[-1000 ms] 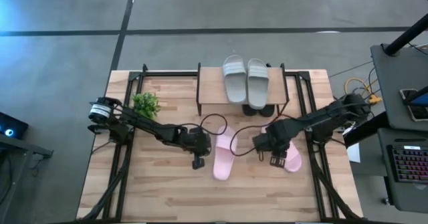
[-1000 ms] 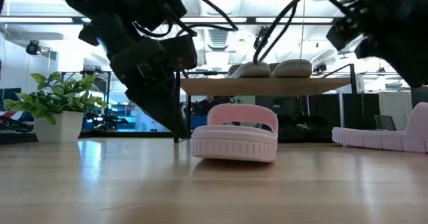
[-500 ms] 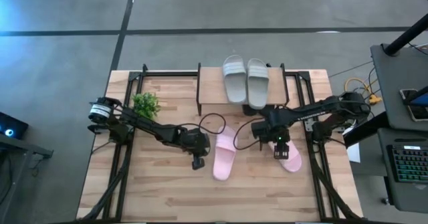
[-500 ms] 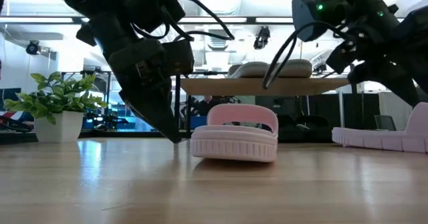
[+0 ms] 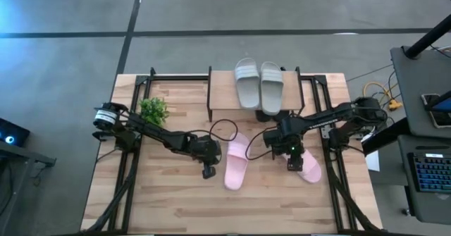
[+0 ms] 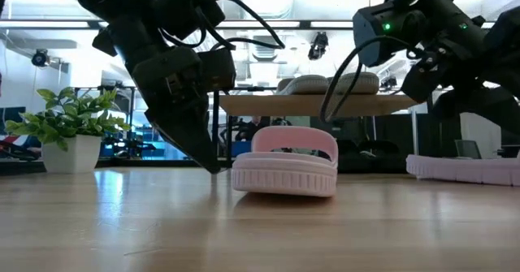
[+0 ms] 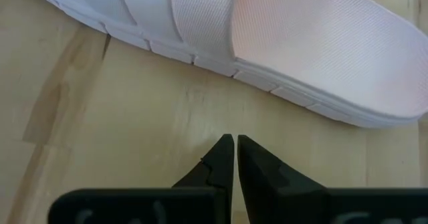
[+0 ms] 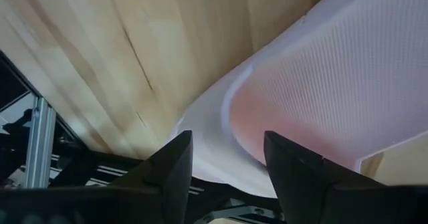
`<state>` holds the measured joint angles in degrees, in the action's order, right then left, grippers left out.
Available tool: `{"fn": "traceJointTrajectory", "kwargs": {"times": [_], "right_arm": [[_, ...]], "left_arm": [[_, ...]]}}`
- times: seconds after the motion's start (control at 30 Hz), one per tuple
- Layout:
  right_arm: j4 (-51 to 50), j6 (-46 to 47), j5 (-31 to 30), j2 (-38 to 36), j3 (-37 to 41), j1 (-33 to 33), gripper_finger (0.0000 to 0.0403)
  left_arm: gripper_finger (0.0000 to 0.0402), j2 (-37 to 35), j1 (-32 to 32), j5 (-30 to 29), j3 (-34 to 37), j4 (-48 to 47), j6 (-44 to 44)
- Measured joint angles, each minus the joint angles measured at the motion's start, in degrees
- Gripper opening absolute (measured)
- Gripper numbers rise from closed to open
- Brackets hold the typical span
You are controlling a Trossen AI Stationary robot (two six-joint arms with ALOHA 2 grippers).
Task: Pick and place slides into the shelf
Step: Move the right pink slipper to the left side of the other pink slipper
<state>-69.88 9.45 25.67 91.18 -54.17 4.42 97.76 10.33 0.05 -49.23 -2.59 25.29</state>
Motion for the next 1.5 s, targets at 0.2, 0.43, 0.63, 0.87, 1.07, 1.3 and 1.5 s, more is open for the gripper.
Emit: {"fn": "traceJointTrajectory", "kwargs": {"times": [0.2,0.43,0.63,0.87,1.07,1.3,1.5], "right_arm": [[0.5,-0.4,0.1,2.6,0.0,0.3,0.0168],[0.0,-0.7,7.3,4.7,0.0,0.3,0.0161],[-0.2,2.1,14.4,4.9,0.0,0.6,0.0103],[-0.3,4.4,19.2,4.9,0.0,2.2,0.0013],[-0.3,5.8,15.5,4.9,-0.5,6.3,0.0008],[0.0,6.6,4.7,4.5,-6.6,8.7,0.0011],[0.0,7.0,4.3,4.5,-11.1,8.7,0.0039]], "left_arm": [[0.0006,0.0,0.0,0.0,0.1,0.0,0.0],[0.0006,0.0,0.0,0.0,0.1,-0.1,-0.1],[0.0006,0.0,0.0,0.0,0.1,-0.1,-0.1],[0.0006,0.0,0.0,0.0,0.1,-1.8,-0.4],[0.0006,0.0,0.5,-0.2,0.2,-6.8,-0.5],[0.0006,0.0,1.2,-0.6,0.7,-6.3,-0.5],[0.0006,0.0,1.2,-0.6,0.8,-5.5,-0.5]]}}
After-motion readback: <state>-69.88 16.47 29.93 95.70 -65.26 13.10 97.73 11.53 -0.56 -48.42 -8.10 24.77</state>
